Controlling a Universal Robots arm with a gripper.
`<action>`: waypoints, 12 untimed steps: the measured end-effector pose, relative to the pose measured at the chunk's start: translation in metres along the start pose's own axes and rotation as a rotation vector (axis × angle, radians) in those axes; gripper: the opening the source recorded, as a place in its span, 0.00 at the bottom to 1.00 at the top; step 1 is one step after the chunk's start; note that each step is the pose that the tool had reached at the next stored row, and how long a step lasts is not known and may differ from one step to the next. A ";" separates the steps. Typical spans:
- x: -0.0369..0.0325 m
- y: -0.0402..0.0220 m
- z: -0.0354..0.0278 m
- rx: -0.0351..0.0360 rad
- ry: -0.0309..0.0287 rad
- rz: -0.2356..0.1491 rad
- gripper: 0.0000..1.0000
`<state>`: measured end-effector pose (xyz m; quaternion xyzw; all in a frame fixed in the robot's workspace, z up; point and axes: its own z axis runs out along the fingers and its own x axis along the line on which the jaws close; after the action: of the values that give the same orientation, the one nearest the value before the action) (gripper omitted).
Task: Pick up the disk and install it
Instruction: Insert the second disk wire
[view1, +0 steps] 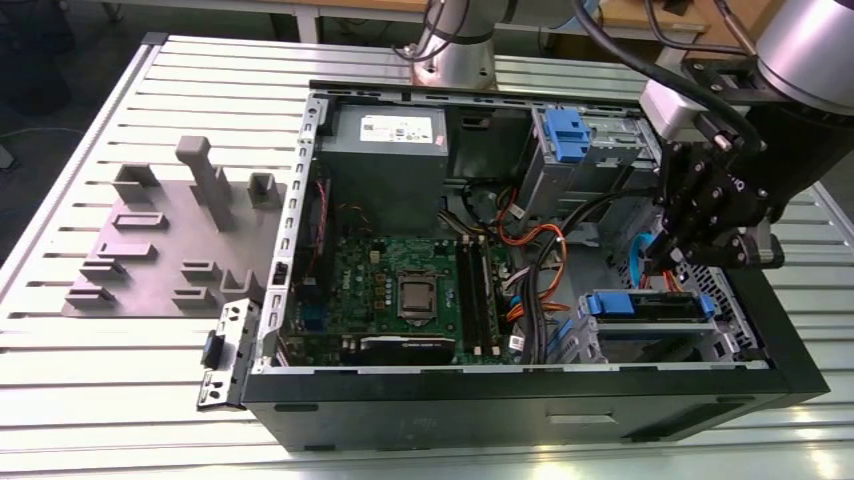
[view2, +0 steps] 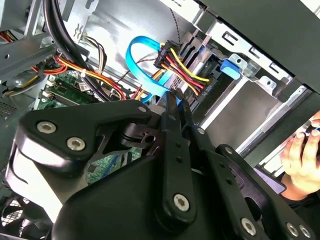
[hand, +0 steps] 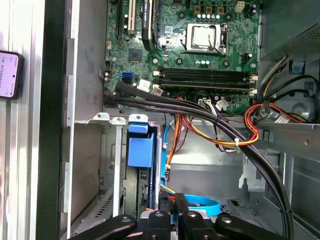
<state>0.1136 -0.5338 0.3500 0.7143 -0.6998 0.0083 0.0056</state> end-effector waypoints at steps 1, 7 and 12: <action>0.0012 0.0009 0.0002 0.0001 0.0001 -0.002 0.16; 0.0070 0.0059 0.0022 0.0066 -0.0053 -0.006 0.16; 0.0120 0.0076 0.0033 0.0099 -0.0609 -0.005 0.16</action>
<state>0.1062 -0.5461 0.3468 0.7161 -0.6976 -0.0101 -0.0192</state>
